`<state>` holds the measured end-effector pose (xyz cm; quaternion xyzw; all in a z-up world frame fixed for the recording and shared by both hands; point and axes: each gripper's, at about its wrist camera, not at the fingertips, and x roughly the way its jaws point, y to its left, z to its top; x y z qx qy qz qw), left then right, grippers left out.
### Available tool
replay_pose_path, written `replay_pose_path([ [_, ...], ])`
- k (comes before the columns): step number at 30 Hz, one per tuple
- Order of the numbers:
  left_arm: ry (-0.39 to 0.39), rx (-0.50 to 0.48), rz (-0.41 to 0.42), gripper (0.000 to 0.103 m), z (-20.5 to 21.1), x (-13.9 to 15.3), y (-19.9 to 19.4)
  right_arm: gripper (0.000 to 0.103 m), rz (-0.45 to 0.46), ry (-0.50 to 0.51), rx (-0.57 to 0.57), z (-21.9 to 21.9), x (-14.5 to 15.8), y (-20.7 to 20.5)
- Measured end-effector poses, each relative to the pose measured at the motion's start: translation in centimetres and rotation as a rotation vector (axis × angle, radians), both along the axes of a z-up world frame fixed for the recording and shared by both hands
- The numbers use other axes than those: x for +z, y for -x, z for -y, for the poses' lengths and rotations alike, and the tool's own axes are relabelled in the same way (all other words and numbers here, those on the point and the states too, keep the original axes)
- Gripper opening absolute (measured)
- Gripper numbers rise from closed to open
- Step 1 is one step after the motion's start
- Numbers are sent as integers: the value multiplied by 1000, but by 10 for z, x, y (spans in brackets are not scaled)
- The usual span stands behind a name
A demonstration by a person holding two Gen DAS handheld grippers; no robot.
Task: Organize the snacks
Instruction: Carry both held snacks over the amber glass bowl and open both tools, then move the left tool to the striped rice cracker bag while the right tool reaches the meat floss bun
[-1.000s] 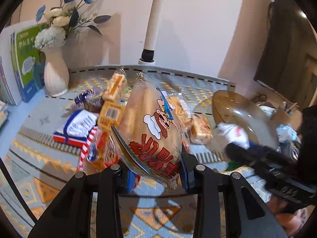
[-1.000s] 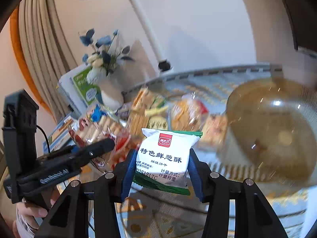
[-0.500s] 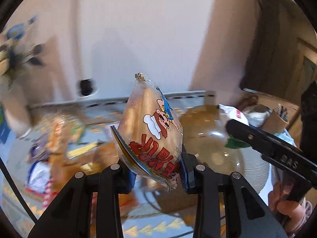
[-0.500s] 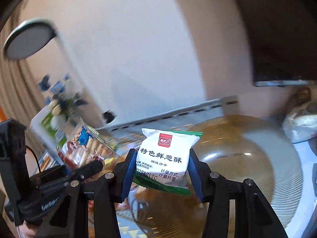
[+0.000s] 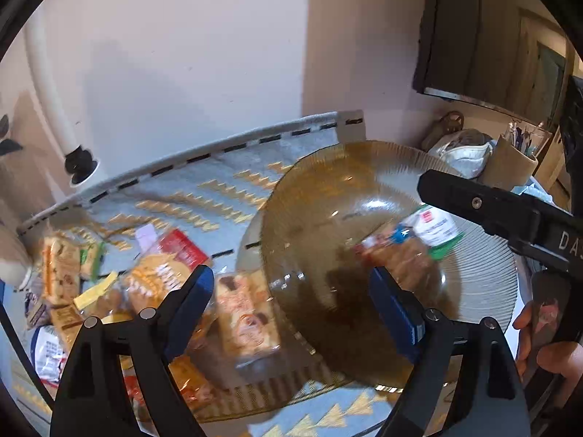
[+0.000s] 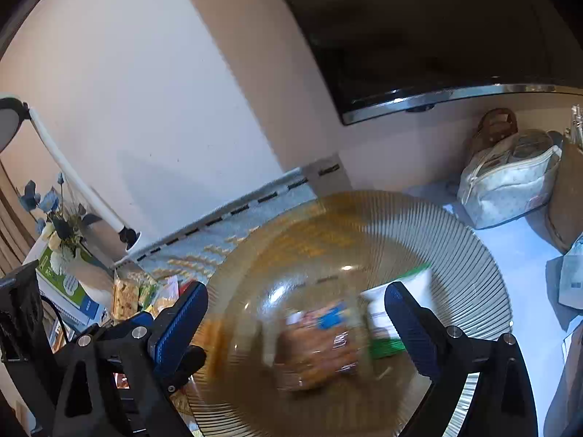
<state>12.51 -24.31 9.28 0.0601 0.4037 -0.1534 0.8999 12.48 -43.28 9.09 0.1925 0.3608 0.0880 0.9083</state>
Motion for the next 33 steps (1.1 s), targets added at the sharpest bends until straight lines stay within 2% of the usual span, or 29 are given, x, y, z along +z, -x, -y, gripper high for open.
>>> replay_pose_path([
  [6, -9, 78, -34, 86, -31, -5, -4, 97, -14, 20, 45, -24, 5, 3],
  [12, -7, 155, -46, 86, -79, -1, 3, 97, -4, 20, 97, -59, 13, 6],
  [19, -8, 296, -25, 86, -161, 11, 18, 97, 4, 33, 200, -120, 18, 14],
  [24, 7, 386, -44, 86, -212, 1, 33, 97, 11, 48, 280, -162, 18, 30],
  [27, 34, 406, -75, 86, -235, -15, 45, 98, 12, 46, 326, -182, 8, 39],
  [33, 130, 355, -130, 86, -249, -54, 65, 101, -33, 45, 414, -218, -38, 47],
])
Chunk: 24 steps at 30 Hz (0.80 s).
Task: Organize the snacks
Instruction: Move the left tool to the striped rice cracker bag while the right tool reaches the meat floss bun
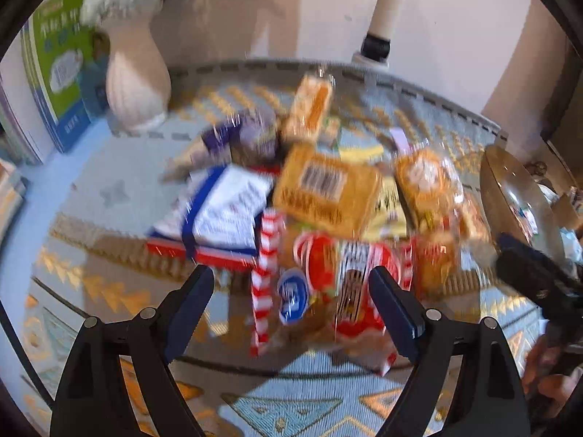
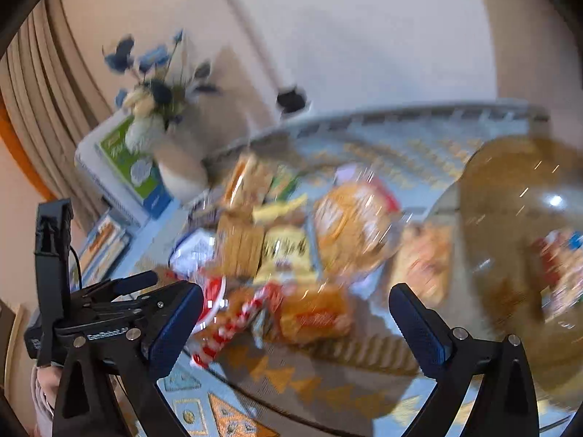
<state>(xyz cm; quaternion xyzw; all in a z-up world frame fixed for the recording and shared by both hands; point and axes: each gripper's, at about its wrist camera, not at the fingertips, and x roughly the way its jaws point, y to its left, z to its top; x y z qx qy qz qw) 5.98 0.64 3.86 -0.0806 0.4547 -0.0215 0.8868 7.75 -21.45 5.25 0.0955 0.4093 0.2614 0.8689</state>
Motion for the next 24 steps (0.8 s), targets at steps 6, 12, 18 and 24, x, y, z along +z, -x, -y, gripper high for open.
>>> replay_pose_path([
  [6, 74, -83, 71, 86, 3, -12, 12, 101, -45, 50, -9, -14, -35, -8],
  [12, 191, -207, 144, 100, 10, -19, 15, 103, -43, 15, -9, -9, -53, -15],
  [18, 216, -195, 97, 103, 15, -40, 4, 103, -65, -158, -19, 14, -56, -18],
  [24, 218, -194, 102, 103, 16, -41, 4, 103, -71, -198, -24, 22, -57, -18],
])
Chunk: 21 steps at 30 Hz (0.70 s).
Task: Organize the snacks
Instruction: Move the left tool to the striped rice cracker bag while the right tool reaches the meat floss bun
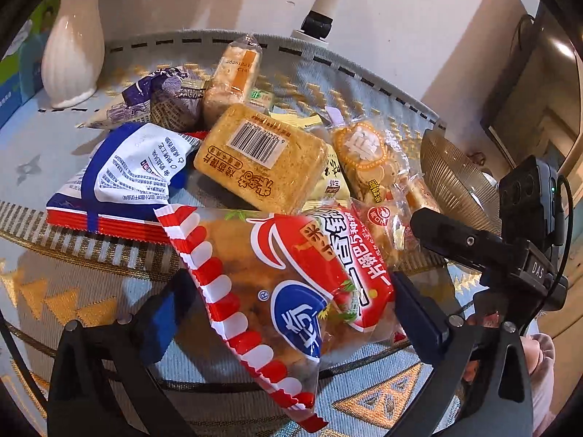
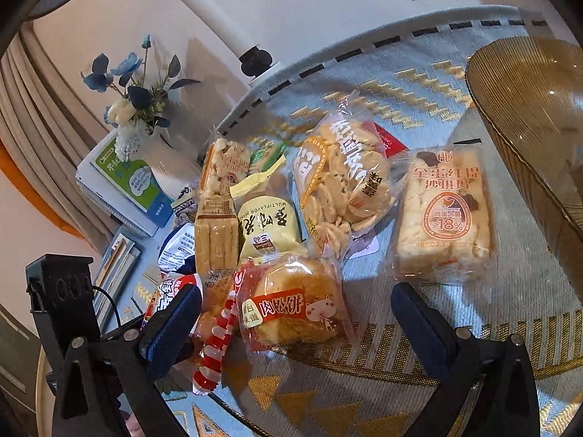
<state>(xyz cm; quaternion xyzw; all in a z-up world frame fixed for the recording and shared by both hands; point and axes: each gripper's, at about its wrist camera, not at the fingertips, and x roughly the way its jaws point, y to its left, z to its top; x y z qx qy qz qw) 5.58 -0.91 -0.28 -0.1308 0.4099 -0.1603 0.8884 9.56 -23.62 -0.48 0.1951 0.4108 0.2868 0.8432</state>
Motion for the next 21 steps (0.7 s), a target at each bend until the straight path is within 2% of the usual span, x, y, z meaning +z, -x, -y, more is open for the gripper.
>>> replay_pose_path([
  [21, 1, 1, 1, 103, 0, 1, 0, 103, 2, 14, 0, -2, 1, 0],
])
